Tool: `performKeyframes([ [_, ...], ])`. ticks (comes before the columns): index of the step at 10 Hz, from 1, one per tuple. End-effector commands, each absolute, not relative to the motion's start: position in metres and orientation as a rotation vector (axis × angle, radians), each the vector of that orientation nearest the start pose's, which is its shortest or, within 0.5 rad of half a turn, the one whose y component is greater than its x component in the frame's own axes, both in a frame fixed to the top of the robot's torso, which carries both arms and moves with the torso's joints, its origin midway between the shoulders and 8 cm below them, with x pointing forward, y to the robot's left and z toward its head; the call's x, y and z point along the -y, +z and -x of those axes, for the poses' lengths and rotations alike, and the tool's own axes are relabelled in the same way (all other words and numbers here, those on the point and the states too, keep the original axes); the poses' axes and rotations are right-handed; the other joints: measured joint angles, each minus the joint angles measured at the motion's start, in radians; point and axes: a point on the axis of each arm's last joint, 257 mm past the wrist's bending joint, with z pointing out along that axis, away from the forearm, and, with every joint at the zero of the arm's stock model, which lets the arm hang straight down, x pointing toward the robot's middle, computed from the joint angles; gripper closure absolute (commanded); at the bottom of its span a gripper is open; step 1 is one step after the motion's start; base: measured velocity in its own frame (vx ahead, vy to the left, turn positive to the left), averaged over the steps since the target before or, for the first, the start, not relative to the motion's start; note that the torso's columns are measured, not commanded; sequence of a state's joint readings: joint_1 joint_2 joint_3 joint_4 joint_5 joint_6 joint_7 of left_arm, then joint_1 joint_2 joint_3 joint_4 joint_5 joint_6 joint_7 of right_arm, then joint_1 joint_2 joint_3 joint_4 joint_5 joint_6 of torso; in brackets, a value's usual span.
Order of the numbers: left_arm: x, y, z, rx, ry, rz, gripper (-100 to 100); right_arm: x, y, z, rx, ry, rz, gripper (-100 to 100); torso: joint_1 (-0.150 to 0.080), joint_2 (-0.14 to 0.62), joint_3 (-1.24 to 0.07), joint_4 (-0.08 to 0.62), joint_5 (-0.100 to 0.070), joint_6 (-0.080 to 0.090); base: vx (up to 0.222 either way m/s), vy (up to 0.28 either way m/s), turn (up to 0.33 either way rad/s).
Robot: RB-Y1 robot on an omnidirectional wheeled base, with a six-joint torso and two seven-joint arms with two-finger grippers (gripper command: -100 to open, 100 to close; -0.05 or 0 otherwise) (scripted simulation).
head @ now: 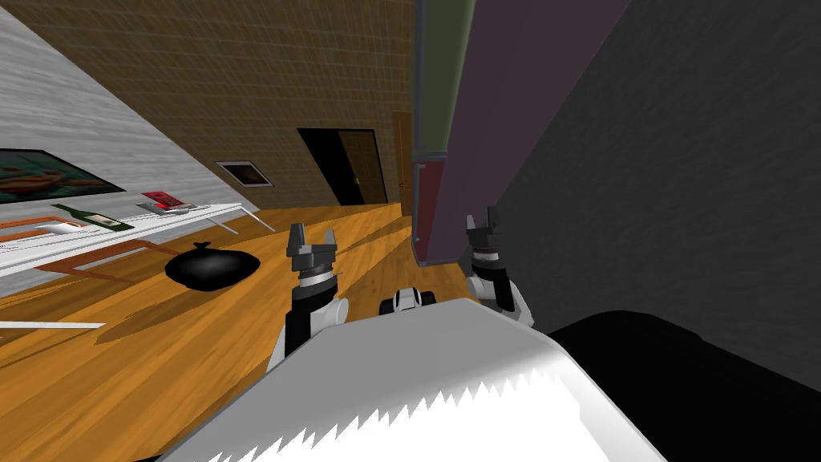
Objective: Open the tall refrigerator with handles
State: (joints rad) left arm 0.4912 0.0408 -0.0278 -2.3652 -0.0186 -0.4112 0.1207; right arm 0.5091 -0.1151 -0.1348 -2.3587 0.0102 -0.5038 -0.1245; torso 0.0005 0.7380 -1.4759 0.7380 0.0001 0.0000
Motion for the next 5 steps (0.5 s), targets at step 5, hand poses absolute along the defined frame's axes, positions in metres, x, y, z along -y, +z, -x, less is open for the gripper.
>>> performKeyframes([
  [5,-0.261,0.047,-0.344,-0.624,-1.435,0.666,0,0.332,0.073,-0.299,-0.695,1.041,-0.409,-100,0.000,0.001,0.000,0.000,0.000,0.000,0.075,0.030,0.064],
])
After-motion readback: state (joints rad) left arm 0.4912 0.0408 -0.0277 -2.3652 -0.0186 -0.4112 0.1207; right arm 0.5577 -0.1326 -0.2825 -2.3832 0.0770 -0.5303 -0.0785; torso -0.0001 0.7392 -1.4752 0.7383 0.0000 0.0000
